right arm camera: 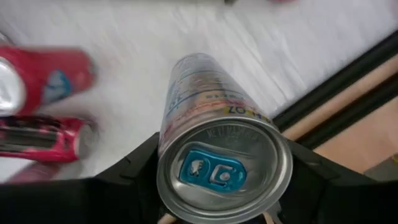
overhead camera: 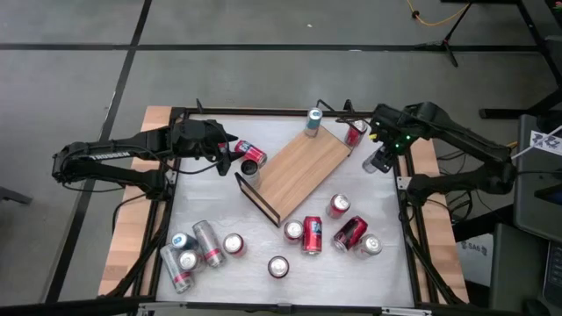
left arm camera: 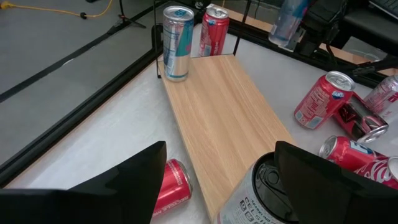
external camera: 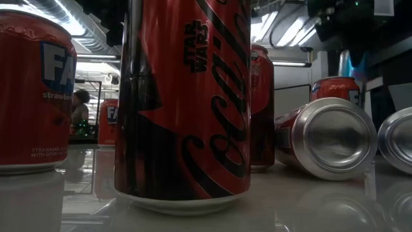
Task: Place canned beverage on shelf
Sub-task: Put the blue soda can on the shelf aligned with the other blue soda can
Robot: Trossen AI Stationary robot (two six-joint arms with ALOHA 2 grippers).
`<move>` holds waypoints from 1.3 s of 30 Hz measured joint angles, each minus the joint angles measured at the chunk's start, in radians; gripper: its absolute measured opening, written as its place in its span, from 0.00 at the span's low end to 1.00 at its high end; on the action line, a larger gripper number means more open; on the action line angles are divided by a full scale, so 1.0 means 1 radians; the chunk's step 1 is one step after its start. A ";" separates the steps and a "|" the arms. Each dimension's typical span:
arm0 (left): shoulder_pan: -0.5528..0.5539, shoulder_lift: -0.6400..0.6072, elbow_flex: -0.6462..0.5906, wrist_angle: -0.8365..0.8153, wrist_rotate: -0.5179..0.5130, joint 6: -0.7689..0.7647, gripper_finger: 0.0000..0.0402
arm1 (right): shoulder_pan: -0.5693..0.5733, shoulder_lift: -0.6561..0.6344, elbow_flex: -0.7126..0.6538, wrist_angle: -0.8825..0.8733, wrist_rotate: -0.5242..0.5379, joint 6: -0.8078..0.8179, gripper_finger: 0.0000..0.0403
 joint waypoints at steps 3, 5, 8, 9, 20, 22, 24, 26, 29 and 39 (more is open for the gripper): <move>0.000 0.000 0.000 0.000 0.000 0.000 0.73 | 0.036 0.000 0.059 0.000 0.000 0.023 0.57; 0.000 0.000 0.000 0.000 0.000 0.000 0.73 | 0.060 0.000 0.096 0.001 0.000 0.035 0.56; 0.000 0.000 0.000 0.000 0.000 0.000 0.73 | 0.089 0.006 0.147 0.000 0.000 0.043 0.56; 0.000 0.000 0.000 0.000 0.000 0.000 0.73 | 0.098 0.013 0.166 -0.001 0.000 0.044 0.56; 0.000 0.000 0.000 0.000 0.000 0.000 0.73 | 0.156 0.282 0.416 0.003 0.046 -0.112 0.57; 0.000 0.000 0.000 0.000 0.000 0.000 0.73 | 0.156 0.344 0.464 0.004 0.047 -0.174 0.57; 0.000 0.000 0.000 0.000 0.000 0.000 0.73 | 0.155 0.403 0.508 0.003 0.058 -0.236 0.57; 0.000 0.000 0.000 0.000 0.000 0.000 0.73 | 0.153 0.455 0.542 0.004 0.072 -0.290 0.57; 0.000 0.000 0.000 0.000 0.000 0.000 0.73 | 0.153 0.522 0.572 0.004 0.073 -0.347 0.57; 0.000 0.000 0.000 -0.001 0.000 0.000 0.73 | 0.063 0.660 0.557 0.025 0.091 -0.507 0.57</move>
